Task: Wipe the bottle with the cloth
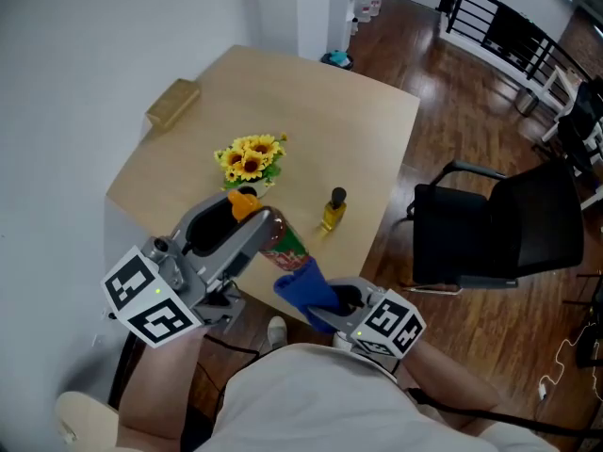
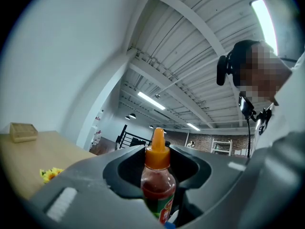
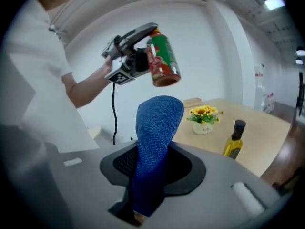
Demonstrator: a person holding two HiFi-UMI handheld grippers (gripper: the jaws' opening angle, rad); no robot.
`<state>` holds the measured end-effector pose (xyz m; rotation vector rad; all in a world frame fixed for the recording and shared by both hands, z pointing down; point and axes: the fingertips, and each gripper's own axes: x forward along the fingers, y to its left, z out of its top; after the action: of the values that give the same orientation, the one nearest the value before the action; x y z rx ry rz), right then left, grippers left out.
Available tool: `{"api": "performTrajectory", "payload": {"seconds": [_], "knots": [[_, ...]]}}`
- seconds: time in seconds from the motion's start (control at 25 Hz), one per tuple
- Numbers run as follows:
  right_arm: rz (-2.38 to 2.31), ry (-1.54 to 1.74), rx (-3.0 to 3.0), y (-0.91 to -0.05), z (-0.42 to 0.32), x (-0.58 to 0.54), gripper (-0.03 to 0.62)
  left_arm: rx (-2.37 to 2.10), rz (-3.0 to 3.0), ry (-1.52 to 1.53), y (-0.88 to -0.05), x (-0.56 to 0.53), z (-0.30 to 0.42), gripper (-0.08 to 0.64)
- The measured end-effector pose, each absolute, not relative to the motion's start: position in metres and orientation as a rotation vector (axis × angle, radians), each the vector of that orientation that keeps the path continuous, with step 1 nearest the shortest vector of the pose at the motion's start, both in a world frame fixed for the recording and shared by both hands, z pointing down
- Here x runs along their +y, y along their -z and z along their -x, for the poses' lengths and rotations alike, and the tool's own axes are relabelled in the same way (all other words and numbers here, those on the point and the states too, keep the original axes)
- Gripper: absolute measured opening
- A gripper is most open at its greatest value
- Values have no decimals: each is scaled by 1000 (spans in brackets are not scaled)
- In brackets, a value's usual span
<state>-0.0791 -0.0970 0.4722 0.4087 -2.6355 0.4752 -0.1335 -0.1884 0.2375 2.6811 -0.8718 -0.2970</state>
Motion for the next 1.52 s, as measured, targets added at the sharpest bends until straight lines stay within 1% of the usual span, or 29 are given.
{"api": "performTrajectory", "payload": {"seconds": [0.2,0.32,0.64,0.8,0.92,1.08,1.24,1.4,1.52], "knots": [[-240,-1213,-2695,-458,101,-112,138,-785,-2750,304,-225,-173,123,163],[-178,-1378,-2736,-436,111,-118,138,-765,-2783,243,-235,-168,117,163],[-271,-1412,-2710,-439,85,-119,138,-800,-2795,101,-269,-166,129,163],[-413,-1371,-2734,-440,53,-124,138,-848,-2789,49,-285,-170,134,163],[-604,-1250,-2741,-442,17,-128,138,-918,-2817,-68,-308,-176,131,163],[-845,-1068,-2662,-457,-35,-121,138,-978,-2765,-175,-365,-192,127,163],[-984,-1075,-2599,-468,-69,-103,138,-1063,-2682,-279,-439,-219,120,163],[-1036,-1113,-2560,-469,-86,-82,138,-1153,-2587,-367,-512,-245,117,163],[-1082,-1098,-2521,-469,-98,-74,138,-1200,-2558,-432,-550,-263,113,163]]}}
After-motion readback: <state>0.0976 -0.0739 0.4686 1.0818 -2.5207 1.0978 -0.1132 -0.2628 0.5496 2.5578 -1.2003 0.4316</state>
